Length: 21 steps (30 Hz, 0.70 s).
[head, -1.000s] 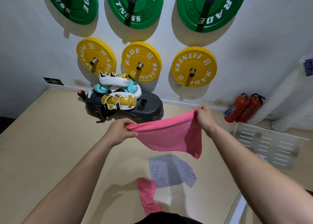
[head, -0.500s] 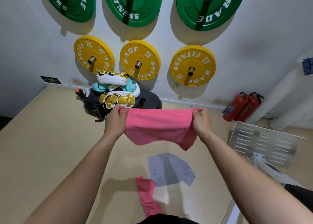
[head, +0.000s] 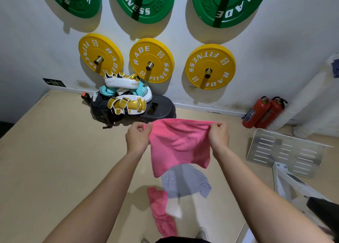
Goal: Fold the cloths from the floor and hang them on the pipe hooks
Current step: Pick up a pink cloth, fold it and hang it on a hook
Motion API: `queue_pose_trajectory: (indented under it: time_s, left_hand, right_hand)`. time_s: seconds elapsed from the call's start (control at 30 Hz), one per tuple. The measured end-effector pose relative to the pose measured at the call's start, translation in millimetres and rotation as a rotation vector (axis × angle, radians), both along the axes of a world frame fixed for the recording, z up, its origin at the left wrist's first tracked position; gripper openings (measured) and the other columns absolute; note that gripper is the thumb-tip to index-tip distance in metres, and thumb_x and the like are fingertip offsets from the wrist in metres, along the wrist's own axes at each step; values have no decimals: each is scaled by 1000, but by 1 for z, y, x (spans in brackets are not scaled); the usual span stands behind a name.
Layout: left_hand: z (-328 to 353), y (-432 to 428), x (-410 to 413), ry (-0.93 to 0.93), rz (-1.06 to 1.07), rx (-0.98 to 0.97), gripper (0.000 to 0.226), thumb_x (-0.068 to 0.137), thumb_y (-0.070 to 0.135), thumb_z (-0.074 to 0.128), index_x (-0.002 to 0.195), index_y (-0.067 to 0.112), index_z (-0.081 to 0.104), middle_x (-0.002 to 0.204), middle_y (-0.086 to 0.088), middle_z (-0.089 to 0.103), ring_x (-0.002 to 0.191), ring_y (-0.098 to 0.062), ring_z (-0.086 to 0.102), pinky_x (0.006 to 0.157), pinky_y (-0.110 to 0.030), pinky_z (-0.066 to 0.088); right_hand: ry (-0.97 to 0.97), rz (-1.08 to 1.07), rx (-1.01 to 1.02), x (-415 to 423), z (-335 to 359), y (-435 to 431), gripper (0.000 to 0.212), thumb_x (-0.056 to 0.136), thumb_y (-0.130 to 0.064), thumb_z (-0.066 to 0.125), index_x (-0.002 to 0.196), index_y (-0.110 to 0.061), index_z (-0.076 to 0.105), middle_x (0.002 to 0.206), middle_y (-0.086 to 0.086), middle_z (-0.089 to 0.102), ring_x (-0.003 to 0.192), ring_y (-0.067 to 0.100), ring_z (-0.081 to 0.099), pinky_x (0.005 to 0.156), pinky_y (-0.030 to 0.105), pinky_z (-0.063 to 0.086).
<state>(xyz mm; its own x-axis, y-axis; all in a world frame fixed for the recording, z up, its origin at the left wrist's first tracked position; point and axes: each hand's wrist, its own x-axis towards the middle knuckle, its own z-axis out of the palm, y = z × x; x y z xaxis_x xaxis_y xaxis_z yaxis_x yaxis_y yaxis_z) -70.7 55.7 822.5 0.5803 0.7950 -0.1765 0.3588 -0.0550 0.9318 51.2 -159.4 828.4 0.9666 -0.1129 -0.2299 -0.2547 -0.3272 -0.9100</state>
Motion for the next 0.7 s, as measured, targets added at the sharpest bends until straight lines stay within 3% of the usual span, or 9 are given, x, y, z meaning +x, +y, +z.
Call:
queue_pose_trajectory:
  time_s: [0.13,0.27,0.4,0.53,0.7]
  left_hand:
    - [-17,-42,-4,-5,-103,-142,18,86,23,75,81,11,64,68,-7,60,65,-20,59,57,-32,58]
    - [-24,-66,-7,9,-206,-185,13,84,20,75,83,9,69,64,-6,65,60,-24,65,64,-45,61]
    - [-26,-75,-12,-5,-271,-139,0,82,24,75,82,24,75,73,-1,73,66,-19,68,71,-42,59]
    - [-25,-75,-18,-24,-308,-112,9,87,17,72,92,21,78,70,6,72,60,-11,62,67,-33,54]
    - [-28,-69,-22,8,-222,-82,5,78,26,79,80,29,75,69,4,75,70,-16,73,75,-44,61]
  right_hand:
    - [169,83,125,-36,-26,13,10,72,-24,53,79,-19,59,73,-3,57,73,21,54,76,40,52]
    - [175,209,238,-72,-34,27,9,76,-27,63,82,-20,64,75,2,66,69,20,61,68,39,52]
    - [129,262,299,-90,-31,32,2,83,-15,68,82,-15,66,72,1,69,66,15,66,67,34,54]
    - [122,265,326,-94,-32,30,3,85,-6,69,84,-8,67,69,0,69,66,14,66,70,37,56]
    - [114,266,294,-93,-31,32,4,83,-7,71,81,-10,71,74,2,70,68,13,67,72,35,57]
